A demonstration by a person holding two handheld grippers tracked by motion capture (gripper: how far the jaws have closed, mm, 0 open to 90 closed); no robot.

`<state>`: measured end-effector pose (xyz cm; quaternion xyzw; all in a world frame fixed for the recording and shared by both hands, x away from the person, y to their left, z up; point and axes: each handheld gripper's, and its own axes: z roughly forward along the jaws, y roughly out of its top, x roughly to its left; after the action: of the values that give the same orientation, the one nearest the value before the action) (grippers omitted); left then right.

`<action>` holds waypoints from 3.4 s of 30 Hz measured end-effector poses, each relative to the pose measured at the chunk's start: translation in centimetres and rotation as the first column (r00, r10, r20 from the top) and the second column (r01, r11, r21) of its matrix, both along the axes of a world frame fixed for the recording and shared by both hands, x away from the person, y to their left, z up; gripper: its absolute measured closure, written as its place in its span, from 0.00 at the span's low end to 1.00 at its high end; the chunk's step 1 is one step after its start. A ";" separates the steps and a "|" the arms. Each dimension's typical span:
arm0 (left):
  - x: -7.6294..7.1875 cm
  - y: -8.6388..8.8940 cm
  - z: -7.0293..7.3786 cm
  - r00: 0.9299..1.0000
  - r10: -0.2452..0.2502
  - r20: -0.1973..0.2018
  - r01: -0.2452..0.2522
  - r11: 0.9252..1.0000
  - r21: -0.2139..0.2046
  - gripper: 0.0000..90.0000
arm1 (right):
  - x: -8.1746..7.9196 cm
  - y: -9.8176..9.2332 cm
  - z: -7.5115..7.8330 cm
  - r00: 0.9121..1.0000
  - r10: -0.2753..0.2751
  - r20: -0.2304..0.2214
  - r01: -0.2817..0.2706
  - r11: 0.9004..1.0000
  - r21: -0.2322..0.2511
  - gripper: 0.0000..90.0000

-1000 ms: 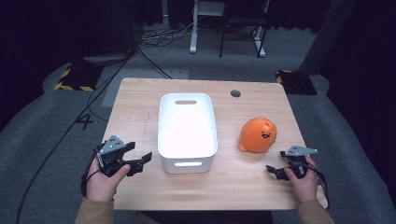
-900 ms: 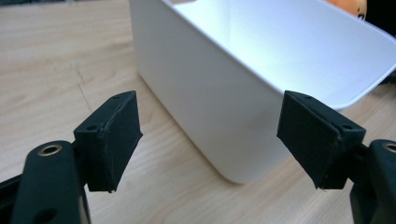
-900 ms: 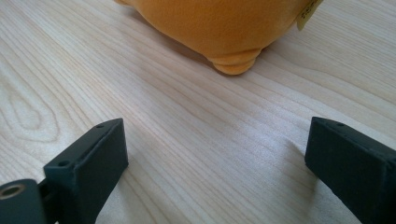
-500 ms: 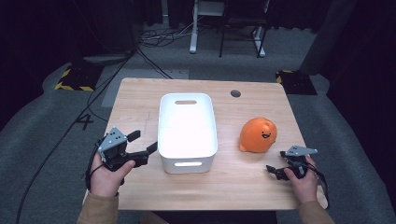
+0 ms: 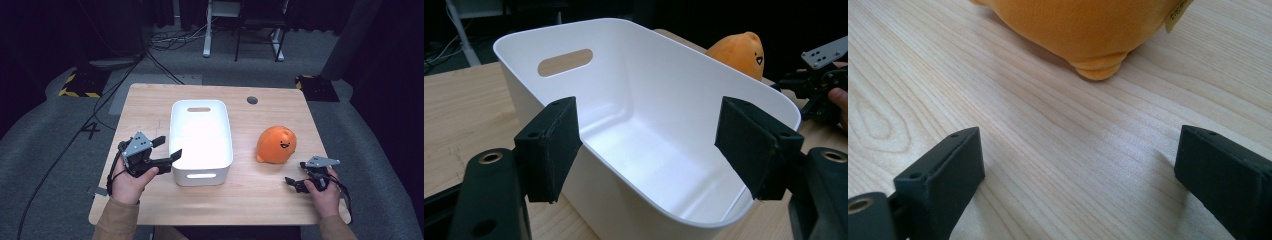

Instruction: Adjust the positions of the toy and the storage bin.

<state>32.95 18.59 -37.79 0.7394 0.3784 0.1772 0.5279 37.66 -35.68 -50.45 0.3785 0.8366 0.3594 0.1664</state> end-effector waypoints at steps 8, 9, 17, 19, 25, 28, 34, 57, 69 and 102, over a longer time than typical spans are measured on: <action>0.7 -0.8 -1.0 1.000 0.018 -0.012 -0.018 0.999 0.029 0.29 | 0.0 0.0 0.0 1.000 0.000 0.001 0.000 1.000 0.000 0.06; 0.8 -0.8 -1.2 1.000 0.022 -0.009 -0.022 0.999 0.043 0.29 | 0.0 0.0 0.0 1.000 0.000 0.000 0.000 1.000 0.000 0.06; 1.3 -1.3 -2.3 0.998 0.056 -0.022 -0.053 0.993 0.103 0.29 | 0.0 0.0 0.0 1.000 0.000 0.000 0.000 1.000 0.000 0.06; 1.3 -1.3 -2.5 0.998 0.062 -0.030 -0.059 0.992 0.113 0.30 | 0.0 0.0 0.0 1.000 0.000 0.000 0.000 1.000 0.000 0.06; 1.2 -1.4 -2.9 0.997 0.051 -0.061 -0.043 0.991 0.129 0.31 | 0.0 0.0 0.0 1.000 0.000 0.000 0.000 1.000 0.000 0.06; 1.0 -1.5 -2.8 0.997 0.055 -0.054 -0.048 0.991 0.126 0.32 | 0.0 0.0 0.0 1.000 0.000 0.000 0.000 1.000 0.000 0.06; 0.2 -2.3 -2.8 0.998 0.038 -0.054 -0.031 0.992 0.118 0.31 | 0.0 0.0 0.0 1.000 0.000 0.000 0.000 1.000 -0.001 0.06; -4.4 -6.8 -2.4 0.994 -0.097 -0.058 0.105 0.984 0.145 0.30 | 0.0 0.0 0.0 1.000 0.002 -0.002 -0.002 1.000 -0.001 0.06; -5.6 -8.1 -2.1 0.992 -0.101 -0.070 0.112 0.977 0.180 0.27 | 0.0 0.0 0.0 1.000 0.007 -0.004 -0.007 1.000 -0.001 0.06; 0.3 -0.4 -2.1 0.992 0.126 -0.027 -0.119 0.974 0.191 0.19 | 0.0 0.0 0.0 1.000 -0.010 -0.002 0.010 1.000 -0.002 0.07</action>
<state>33.20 18.22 -39.93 0.7649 0.4148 0.2300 0.4359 37.63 -35.72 -50.43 0.3827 0.8353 0.3574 0.1677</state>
